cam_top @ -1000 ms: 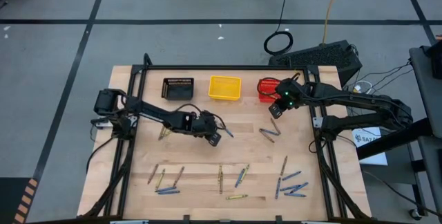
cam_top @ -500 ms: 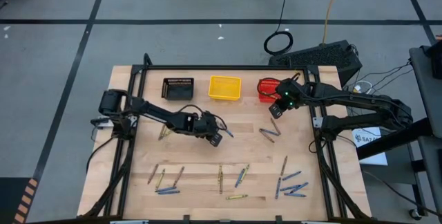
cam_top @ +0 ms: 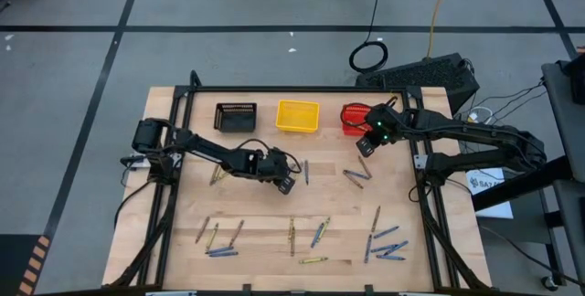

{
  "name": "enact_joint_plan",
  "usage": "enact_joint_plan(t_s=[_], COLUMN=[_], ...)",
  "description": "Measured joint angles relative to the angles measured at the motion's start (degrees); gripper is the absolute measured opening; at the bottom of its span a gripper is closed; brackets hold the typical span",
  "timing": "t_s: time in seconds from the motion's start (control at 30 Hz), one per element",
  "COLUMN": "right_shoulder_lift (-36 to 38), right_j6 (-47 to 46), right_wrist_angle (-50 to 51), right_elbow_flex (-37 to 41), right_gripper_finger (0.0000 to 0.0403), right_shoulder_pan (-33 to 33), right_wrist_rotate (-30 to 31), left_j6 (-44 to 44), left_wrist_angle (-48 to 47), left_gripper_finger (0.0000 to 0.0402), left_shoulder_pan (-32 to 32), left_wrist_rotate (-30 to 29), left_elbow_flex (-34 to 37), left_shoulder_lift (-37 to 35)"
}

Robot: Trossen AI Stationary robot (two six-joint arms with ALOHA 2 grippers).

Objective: Sort crayons
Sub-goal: Put the blue crayon into the black bin

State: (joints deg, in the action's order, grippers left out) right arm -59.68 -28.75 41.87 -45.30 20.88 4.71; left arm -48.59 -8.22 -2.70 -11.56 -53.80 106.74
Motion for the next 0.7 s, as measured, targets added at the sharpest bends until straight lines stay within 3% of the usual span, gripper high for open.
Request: enact_joint_plan(t_s=[0.23, 0.7], right_shoulder_lift=[0.0, 0.0], right_j6=[0.4, 0.5], right_wrist_angle=[0.0, 0.0], right_elbow_flex=[0.0, 0.0], right_gripper_finger=[0.0082, 0.0082], right_shoulder_pan=[0.0, 0.0], right_wrist_rotate=[0.0, 0.0], left_j6=[3.1, 10.9], left_wrist_angle=[-0.9, -3.0], left_gripper_finger=[0.0009, 0.0001], left_shoulder_pan=[0.0, 0.3], left_wrist_rotate=[-0.5, -1.1], left_elbow_flex=[0.0, 0.6], left_shoulder_lift=[0.0, -4.5])
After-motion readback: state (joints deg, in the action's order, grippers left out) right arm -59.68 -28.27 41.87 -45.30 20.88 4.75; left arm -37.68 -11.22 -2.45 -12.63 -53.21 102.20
